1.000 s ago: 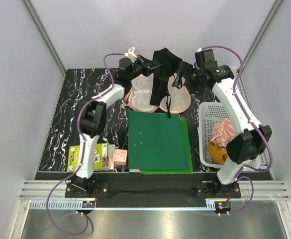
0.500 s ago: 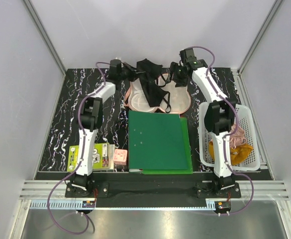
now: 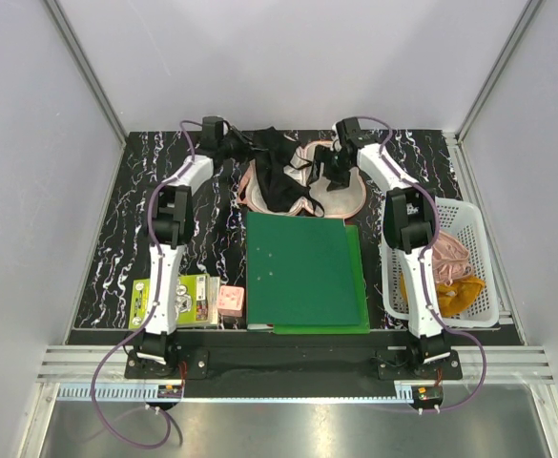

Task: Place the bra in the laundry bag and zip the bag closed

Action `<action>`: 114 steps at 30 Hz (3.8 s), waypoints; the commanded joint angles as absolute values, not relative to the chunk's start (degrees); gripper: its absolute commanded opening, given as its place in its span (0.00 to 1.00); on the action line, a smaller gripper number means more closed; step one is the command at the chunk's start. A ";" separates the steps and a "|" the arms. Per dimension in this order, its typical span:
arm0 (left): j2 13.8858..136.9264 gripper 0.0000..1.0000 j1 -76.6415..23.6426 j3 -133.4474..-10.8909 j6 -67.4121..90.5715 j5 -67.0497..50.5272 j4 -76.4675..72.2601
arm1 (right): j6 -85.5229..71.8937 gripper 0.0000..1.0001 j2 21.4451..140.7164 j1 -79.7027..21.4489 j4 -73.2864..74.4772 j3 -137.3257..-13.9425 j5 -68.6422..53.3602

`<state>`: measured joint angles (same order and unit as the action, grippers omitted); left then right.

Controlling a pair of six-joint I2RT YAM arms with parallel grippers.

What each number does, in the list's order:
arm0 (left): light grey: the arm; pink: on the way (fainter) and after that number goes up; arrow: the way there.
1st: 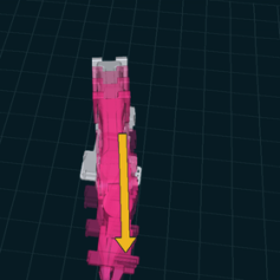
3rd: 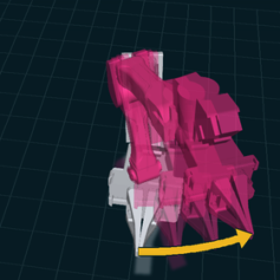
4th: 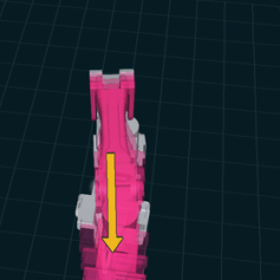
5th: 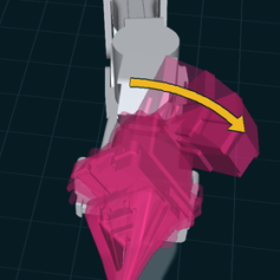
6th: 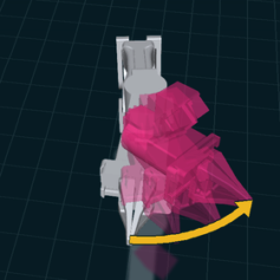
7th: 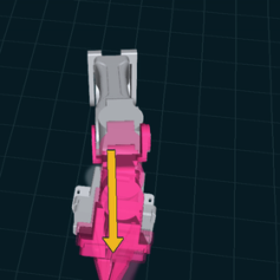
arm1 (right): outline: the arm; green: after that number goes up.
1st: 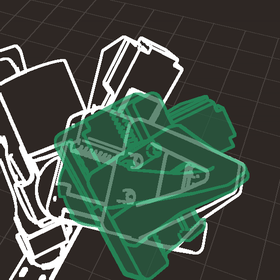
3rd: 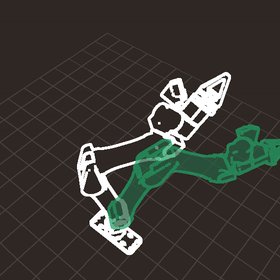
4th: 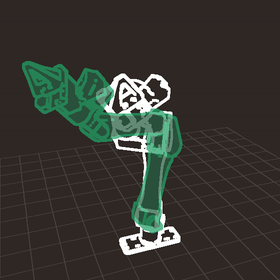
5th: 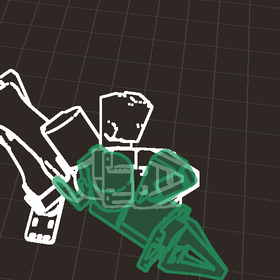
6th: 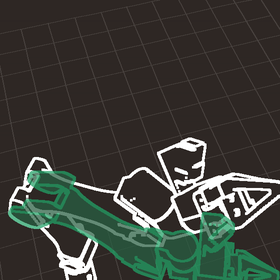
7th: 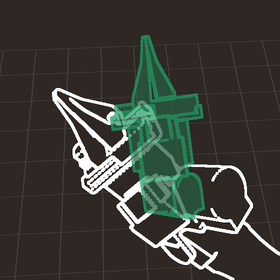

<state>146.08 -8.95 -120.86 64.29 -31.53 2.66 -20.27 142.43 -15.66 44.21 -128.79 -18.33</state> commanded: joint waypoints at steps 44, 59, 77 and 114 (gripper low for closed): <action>144.14 0.13 -11.78 -124.89 45.18 -26.99 18.37 | -18.98 0.70 128.85 -17.40 24.52 -103.36 -35.95; 149.24 0.00 -11.43 -130.70 43.07 -26.72 17.67 | -21.45 0.70 127.53 -17.49 24.26 -103.45 -34.81; 136.86 0.58 -10.63 -125.61 34.19 -21.01 26.01 | -14.33 0.92 120.33 -17.49 27.16 -95.11 -27.60; 132.28 0.00 -18.11 -106.70 22.85 -20.21 27.95 | -24.87 0.00 132.09 -17.40 27.42 -116.18 -9.68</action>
